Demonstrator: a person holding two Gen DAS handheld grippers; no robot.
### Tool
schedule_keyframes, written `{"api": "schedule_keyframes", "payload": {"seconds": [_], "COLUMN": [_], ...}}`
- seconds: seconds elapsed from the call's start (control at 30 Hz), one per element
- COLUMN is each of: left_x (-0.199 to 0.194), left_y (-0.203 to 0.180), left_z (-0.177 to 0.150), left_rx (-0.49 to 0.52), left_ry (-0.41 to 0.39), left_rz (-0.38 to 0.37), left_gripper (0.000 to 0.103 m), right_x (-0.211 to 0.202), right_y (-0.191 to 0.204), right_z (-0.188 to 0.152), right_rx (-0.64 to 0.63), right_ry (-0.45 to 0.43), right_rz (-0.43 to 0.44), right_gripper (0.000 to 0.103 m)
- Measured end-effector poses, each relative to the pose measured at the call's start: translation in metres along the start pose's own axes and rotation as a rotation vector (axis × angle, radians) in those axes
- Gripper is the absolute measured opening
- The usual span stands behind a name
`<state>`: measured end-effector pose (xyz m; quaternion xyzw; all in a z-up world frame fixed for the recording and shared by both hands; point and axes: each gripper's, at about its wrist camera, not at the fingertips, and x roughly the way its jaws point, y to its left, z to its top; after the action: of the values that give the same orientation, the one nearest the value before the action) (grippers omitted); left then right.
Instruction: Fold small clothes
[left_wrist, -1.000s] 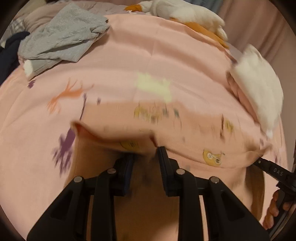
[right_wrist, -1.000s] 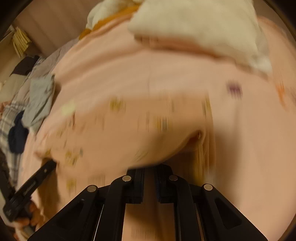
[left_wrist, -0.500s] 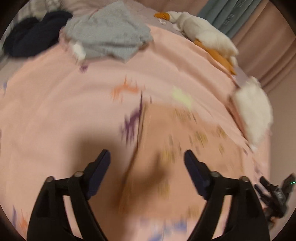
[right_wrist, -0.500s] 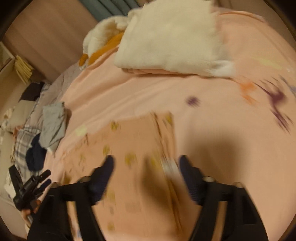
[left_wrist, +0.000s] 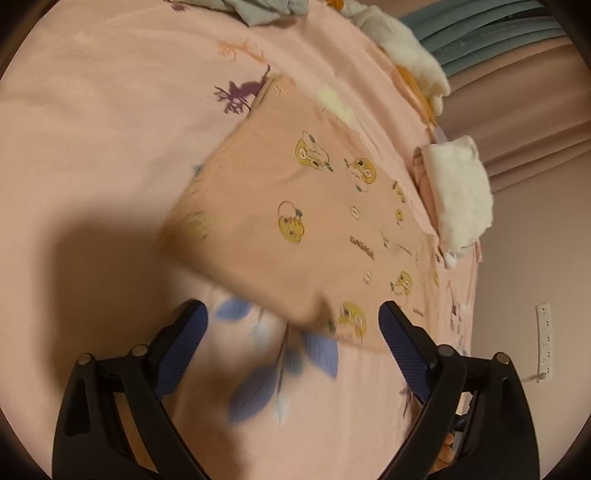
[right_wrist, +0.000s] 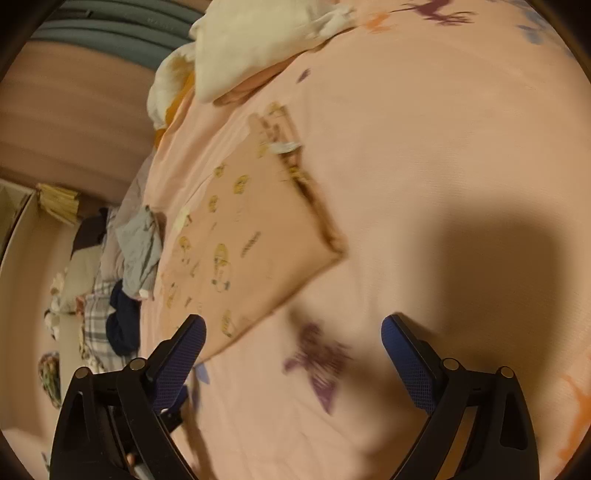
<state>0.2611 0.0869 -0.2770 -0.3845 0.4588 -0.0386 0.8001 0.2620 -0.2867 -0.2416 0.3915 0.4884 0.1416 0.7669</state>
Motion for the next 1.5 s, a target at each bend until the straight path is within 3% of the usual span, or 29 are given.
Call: {"api": "schedule_keyframes", "payload": {"seconds": [0.07,0.1,0.13,0.2,0.23,0.27,0.3,0.33,0.37,0.53,0.6,0.83,0.93,0.97,1.03,1.1,1.13,1.17,1.23,1.3,1.4,1.5], "left_x": [0.005,0.007,0.011,0.023,0.027,0.028,0.027,0.027,0.025,-0.011,-0.026,-0.079,-0.068,-0.059,-0.039,-0.023,-0.020,-0.020,-0.012,-0.005,0.012,0.025], "left_y": [-0.003,-0.003,-0.002,-0.001,-0.002,-0.004,-0.004,-0.006,-0.009,-0.014,-0.020,-0.021,-0.019,-0.010,0.007,0.019,0.023,0.022,0.017,0.010,0.000,-0.002], "left_z": [0.008,0.014,0.020,0.029,0.032,0.034,0.034,0.033,0.032,0.022,0.014,-0.033,-0.039,-0.037,-0.034,-0.033,-0.033,-0.031,-0.022,-0.012,0.006,0.025], "left_rx": [-0.027,-0.055,-0.079,-0.104,-0.092,-0.069,-0.047,-0.030,-0.016,0.061,0.116,0.204,0.255,0.208,0.095,0.007,-0.022,-0.032,-0.038,-0.048,-0.057,-0.131], "left_ry": [-0.055,-0.071,-0.086,-0.088,-0.090,-0.104,-0.110,-0.115,-0.126,-0.232,-0.273,-0.305,-0.245,-0.201,-0.123,-0.083,-0.093,-0.119,-0.093,-0.057,-0.083,-0.135], "left_rz": [-0.004,0.001,0.002,0.031,0.053,0.082,0.103,0.111,0.116,0.139,0.160,0.126,0.174,0.168,0.108,0.059,0.037,0.008,-0.064,-0.120,-0.109,-0.110], "left_gripper": [0.093,0.087,0.066,0.036,0.020,0.010,0.010,0.008,0.008,0.004,0.004,0.003,0.005,0.008,0.033,0.042,0.045,0.050,0.073,0.081,0.081,0.080], "right_x": [0.014,0.015,0.009,0.019,0.023,0.027,0.032,0.036,0.038,0.010,-0.009,-0.066,-0.094,-0.095,-0.085,-0.063,-0.054,-0.046,-0.022,-0.003,0.012,0.036], "right_y": [0.008,0.010,0.004,0.011,0.012,0.014,0.016,0.016,0.014,0.005,0.011,0.018,0.011,0.011,0.003,-0.001,-0.004,-0.005,-0.006,-0.006,0.001,0.008], "right_z": [0.006,0.008,0.004,0.012,0.013,0.016,0.019,0.021,0.023,0.019,0.013,-0.012,-0.025,-0.026,-0.024,-0.022,-0.022,-0.023,-0.023,-0.021,-0.012,0.005], "right_rx": [-0.007,-0.011,-0.020,-0.043,-0.045,-0.054,-0.068,-0.072,-0.062,-0.025,-0.062,-0.125,-0.164,-0.177,-0.129,-0.098,-0.083,-0.075,-0.045,-0.006,0.012,0.063], "right_ry": [-0.014,-0.040,-0.059,-0.102,-0.112,-0.125,-0.128,-0.121,-0.106,-0.135,-0.140,-0.182,-0.251,-0.259,-0.200,-0.092,-0.065,-0.052,-0.025,-0.019,-0.061,-0.055], "right_rz": [-0.002,-0.007,-0.006,-0.023,-0.035,-0.056,-0.076,-0.093,-0.095,0.069,0.103,0.150,0.137,0.091,-0.005,0.002,0.015,0.019,0.005,0.056,0.116,0.173], "right_gripper": [0.096,0.096,0.093,0.083,0.068,0.047,0.034,0.011,0.008,0.006,0.006,0.002,0.002,0.002,0.002,0.008,0.022,0.044,0.069,0.073,0.073,0.073]}}
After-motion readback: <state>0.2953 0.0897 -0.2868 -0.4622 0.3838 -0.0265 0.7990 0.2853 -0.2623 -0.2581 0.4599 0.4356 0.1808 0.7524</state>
